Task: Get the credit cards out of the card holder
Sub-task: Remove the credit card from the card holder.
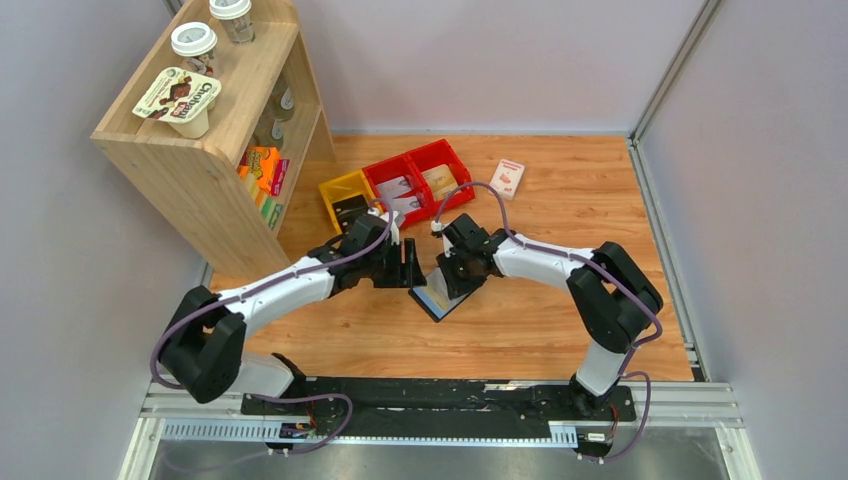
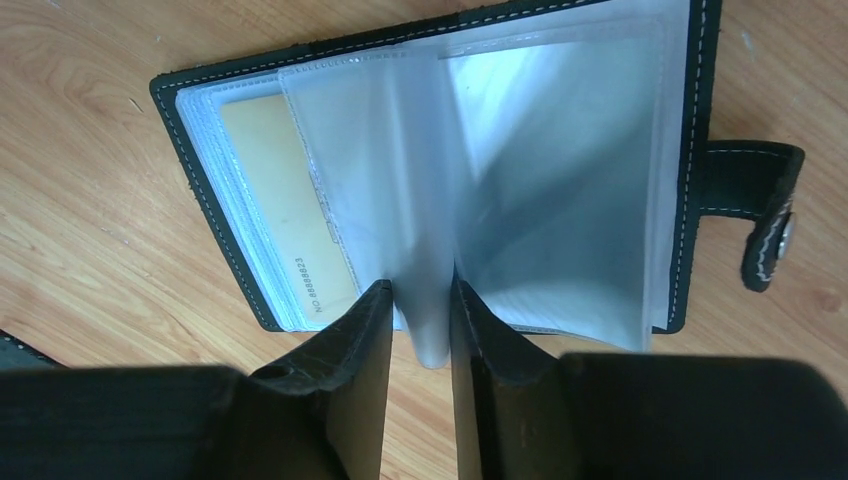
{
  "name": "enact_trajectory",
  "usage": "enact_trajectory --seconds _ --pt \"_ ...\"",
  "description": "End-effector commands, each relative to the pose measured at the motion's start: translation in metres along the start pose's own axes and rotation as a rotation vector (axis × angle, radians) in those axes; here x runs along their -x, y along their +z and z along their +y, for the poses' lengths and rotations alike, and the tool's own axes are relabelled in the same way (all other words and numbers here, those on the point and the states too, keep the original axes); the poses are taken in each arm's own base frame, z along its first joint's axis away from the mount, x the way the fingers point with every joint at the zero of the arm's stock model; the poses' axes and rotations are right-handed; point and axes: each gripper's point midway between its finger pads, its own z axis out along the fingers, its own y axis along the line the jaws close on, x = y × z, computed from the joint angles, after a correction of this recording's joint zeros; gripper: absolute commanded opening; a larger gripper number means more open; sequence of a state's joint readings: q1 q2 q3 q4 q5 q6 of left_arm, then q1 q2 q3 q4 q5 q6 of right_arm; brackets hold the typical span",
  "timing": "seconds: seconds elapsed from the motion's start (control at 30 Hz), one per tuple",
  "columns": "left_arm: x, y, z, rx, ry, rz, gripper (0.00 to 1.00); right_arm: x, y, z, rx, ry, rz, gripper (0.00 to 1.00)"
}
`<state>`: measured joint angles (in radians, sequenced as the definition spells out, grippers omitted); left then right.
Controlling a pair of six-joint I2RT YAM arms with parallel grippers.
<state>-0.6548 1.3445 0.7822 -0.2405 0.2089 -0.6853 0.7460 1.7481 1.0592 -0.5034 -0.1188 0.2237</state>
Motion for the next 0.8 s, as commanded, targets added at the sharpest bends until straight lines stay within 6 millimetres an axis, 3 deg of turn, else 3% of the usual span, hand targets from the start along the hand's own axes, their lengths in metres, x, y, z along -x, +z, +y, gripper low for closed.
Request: enact_trajectory --seconds 0.0,0.23,0.5,0.77 --pt "0.013 0.014 -0.025 -0.066 0.015 -0.015 0.68 -0.019 0.014 -0.015 -0.013 0.028 0.051 0.28" --pt "0.006 0.048 -0.027 -0.052 0.055 0.054 0.34 -0.018 0.013 -0.016 0.044 0.072 0.049 0.27" --pt "-0.012 0.075 -0.010 0.011 0.075 0.144 0.23 -0.015 0.011 -0.017 0.053 0.089 0.044 0.26" --pt "-0.041 0.077 0.020 0.143 0.084 0.235 0.18 0.003 -0.002 -0.033 -0.071 0.132 -0.018 0.25"
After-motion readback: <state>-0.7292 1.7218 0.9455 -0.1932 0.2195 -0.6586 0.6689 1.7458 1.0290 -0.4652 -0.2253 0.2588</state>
